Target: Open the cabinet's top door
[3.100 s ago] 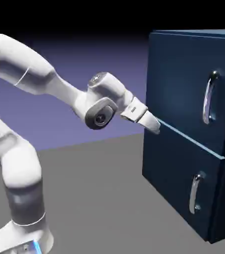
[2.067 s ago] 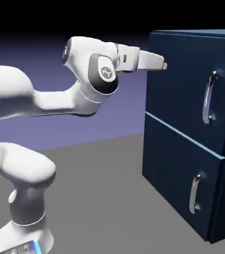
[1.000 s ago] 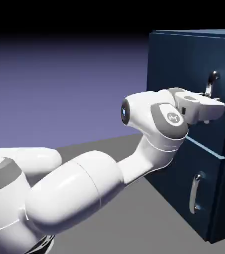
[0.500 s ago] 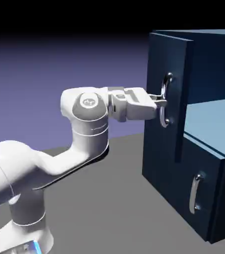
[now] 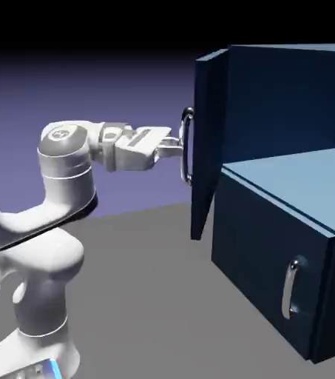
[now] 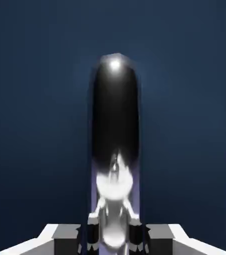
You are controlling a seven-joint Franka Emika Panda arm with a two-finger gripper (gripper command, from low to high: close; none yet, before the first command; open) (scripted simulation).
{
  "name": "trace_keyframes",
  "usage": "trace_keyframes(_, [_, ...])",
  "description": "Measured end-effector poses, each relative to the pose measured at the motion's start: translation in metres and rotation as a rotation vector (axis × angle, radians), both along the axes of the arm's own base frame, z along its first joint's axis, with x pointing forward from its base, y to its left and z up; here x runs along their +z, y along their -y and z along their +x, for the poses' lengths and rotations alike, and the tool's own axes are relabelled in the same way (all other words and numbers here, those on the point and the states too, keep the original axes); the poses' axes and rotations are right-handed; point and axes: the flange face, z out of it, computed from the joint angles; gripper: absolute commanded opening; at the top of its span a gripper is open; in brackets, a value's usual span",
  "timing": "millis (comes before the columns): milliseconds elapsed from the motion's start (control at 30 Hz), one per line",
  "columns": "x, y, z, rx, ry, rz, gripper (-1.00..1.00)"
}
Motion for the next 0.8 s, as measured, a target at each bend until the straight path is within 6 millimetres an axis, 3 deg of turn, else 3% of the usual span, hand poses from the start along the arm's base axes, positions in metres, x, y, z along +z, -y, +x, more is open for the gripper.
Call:
trace_keyframes(467, [0.0,-0.077,-0.041,-0.199,0.0,0.0,-1.0])
trace_keyframes(800, [0.0,-0.162,-0.066,-0.402,0.0,0.0,-1.0])
